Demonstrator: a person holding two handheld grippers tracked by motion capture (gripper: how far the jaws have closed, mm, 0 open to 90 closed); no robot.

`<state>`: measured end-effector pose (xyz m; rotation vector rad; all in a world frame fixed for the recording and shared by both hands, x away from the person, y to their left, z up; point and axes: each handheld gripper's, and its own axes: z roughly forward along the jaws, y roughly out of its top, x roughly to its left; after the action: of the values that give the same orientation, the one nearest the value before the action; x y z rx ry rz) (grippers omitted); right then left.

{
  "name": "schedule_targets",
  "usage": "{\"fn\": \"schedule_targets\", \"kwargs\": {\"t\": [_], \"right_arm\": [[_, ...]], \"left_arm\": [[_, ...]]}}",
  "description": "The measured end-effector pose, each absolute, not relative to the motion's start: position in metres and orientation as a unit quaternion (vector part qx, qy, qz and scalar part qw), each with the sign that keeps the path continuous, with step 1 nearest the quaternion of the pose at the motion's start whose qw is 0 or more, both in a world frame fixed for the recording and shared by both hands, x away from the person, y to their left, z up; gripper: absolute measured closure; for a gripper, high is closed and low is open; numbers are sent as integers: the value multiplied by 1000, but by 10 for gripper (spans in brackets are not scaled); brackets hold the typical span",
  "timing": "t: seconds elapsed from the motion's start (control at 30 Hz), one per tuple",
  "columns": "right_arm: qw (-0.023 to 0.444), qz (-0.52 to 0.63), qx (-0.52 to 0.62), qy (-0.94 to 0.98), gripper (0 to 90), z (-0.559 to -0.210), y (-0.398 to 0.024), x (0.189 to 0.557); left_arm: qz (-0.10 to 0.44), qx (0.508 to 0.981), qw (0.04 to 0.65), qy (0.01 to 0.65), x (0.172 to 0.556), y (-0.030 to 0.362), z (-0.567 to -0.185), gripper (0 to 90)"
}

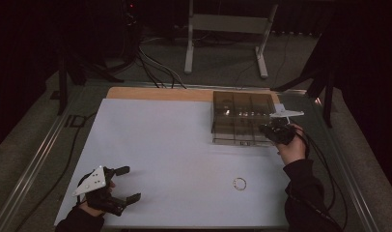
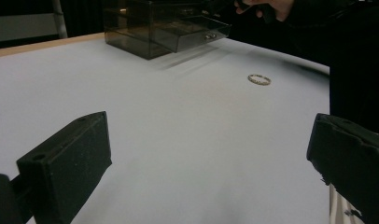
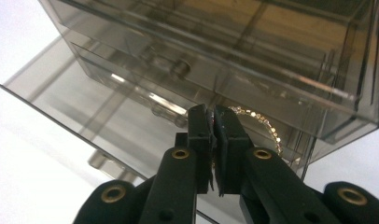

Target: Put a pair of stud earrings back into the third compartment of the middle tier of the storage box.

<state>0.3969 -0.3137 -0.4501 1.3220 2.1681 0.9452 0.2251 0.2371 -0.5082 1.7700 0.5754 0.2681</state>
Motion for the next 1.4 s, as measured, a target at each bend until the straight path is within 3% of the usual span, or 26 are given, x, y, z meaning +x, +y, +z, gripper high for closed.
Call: {"fn": "schedule_targets", "kwargs": {"t": [0.6,0.73,0.77,1.1,1.4], "right_arm": [[187,313,503,784,856,-477,-324,406],[181,322,506,779,767,-475,-324,406],[180,328,507,777,692,-471,-323,405],[180,367,494,767,473,-451,-319,396],[171,407,462,769,198,-428,-308,378]], "left_arm": [[112,760,591,246,226,237,-509,8],[111,760,591,246,226,237,-509,8],[111,760,592,246,226,237,-509,8],[111,759,592,246,225,237,-508,8],[111,760,592,245,225,237,-508,8]]}}
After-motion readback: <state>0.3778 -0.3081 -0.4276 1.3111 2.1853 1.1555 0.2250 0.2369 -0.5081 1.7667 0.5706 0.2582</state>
